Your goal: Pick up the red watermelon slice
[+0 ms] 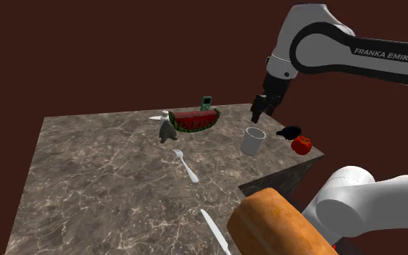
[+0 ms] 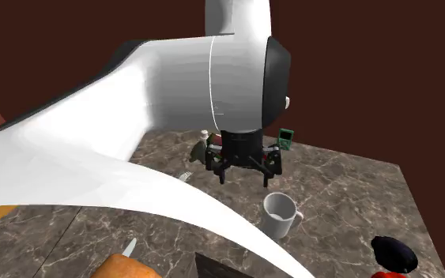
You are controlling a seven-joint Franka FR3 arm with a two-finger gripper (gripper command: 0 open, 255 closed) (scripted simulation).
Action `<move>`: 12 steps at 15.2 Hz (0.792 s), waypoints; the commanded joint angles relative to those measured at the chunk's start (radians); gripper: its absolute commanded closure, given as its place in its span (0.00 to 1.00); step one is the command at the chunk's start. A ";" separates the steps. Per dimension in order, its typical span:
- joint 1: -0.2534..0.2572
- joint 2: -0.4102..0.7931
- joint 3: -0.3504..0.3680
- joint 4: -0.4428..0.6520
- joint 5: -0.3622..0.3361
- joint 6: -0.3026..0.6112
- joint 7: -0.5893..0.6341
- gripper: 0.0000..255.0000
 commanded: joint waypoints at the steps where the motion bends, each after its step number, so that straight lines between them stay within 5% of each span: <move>1: 0.000 0.000 0.000 0.000 0.000 0.000 0.000 0.00; 12: 0.109 0.422 -0.194 0.190 -0.033 0.234 -0.541 0.00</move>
